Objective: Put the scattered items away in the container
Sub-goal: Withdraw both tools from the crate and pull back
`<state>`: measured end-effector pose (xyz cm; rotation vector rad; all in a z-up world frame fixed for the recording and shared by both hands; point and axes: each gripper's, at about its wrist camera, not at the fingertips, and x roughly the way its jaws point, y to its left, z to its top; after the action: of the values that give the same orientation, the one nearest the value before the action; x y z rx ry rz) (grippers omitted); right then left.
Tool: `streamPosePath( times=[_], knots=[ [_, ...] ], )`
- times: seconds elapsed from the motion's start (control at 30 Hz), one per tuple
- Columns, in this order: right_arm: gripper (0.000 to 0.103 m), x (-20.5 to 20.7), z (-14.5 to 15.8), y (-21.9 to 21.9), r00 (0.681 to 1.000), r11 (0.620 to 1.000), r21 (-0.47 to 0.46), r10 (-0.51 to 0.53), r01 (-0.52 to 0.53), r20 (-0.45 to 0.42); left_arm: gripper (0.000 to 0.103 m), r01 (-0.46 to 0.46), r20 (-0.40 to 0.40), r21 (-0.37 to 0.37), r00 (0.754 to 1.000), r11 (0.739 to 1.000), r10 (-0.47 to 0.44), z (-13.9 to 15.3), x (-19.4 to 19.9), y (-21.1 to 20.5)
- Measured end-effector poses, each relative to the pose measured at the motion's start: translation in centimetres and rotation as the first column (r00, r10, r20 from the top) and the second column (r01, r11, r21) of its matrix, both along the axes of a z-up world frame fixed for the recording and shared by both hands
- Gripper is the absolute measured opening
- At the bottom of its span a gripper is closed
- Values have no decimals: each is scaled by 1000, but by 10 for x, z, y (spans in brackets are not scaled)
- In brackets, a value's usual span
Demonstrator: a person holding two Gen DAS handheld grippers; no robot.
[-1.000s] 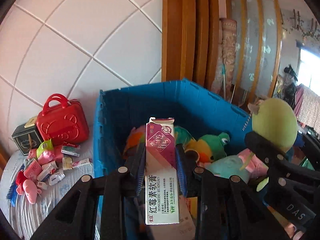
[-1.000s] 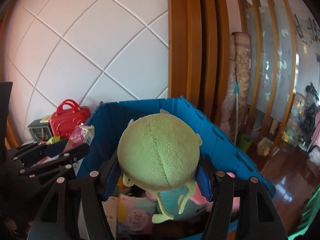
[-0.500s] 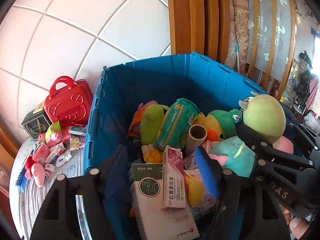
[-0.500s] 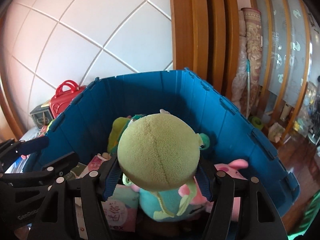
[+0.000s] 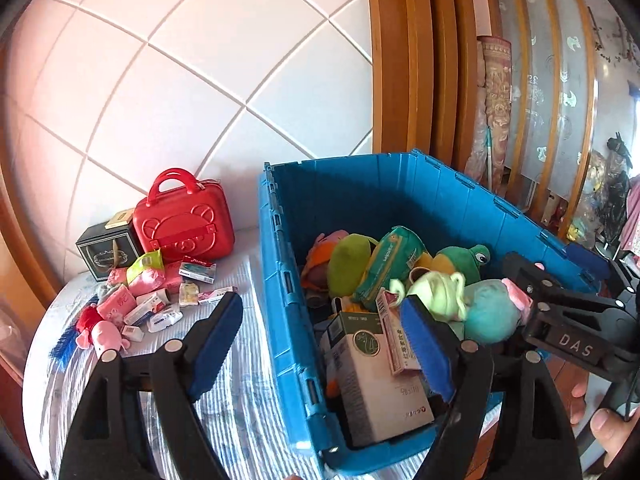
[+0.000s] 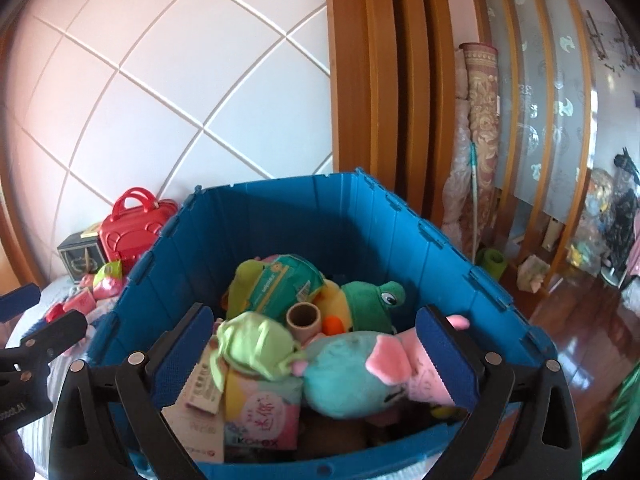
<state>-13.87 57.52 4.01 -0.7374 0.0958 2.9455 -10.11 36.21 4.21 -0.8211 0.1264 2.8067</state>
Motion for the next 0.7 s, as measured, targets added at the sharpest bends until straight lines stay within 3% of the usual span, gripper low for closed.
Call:
streamPosePath(
  times=[0.27,0.37,0.7],
  knots=[
    [103,84,15,-63,999,1000,19,17,-16,-41,81,-34,-19,-11,999,999,34,5,63,-57],
    [103,113,15,-86,999,999,37,16,-14,-51,81,-24,-3,28,1000,999,24,5,87,-77],
    [103,170,24,-125,997,999,29,26,-24,-76,81,-89,-32,47,995,995,91,15,137,-115]
  ],
)
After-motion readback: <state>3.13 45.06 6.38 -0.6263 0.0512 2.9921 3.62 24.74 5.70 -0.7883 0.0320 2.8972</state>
